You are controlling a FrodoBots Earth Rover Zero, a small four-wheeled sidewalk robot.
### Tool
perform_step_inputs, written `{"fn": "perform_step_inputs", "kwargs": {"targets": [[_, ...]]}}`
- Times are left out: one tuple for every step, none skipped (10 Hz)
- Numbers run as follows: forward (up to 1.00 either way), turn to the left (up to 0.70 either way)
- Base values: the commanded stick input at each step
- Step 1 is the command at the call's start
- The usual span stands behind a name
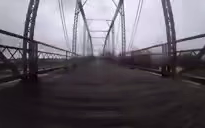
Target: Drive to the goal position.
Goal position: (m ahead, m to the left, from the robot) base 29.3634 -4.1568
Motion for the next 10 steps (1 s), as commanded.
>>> {"fn": "perform_step_inputs", "kwargs": {"targets": [[1.0,0.02],[1.0,0.02],[1.0,0.02],[1.0,0.03],[1.0,0.03],[1.0,0.0],[1.0,0.0],[1.0,0.0],[1.0,0.0],[1.0,0.0]]}}
